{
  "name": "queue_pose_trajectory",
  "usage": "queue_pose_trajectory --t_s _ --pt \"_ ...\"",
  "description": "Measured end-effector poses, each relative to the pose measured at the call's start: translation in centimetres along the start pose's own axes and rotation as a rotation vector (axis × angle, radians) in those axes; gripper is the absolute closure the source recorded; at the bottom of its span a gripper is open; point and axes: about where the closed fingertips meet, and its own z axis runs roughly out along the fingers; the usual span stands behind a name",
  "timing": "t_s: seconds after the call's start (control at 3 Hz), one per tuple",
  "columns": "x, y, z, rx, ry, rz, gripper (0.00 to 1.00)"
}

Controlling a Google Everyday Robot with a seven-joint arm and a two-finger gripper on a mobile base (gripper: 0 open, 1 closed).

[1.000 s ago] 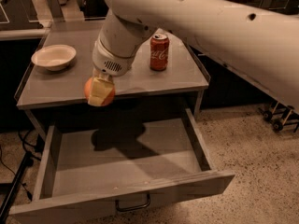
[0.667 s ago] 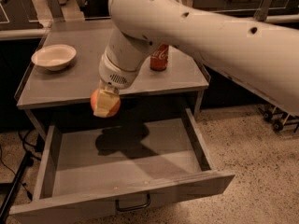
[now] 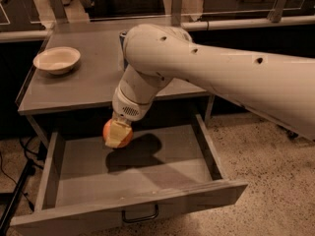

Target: Place orange into top drawer

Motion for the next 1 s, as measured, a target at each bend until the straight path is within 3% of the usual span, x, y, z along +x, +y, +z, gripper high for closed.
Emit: queue_pose_trajectory --t_s 1.0 --pt "4.6 -1.0 7.9 -0.042 -0.02 0.063 1.0"
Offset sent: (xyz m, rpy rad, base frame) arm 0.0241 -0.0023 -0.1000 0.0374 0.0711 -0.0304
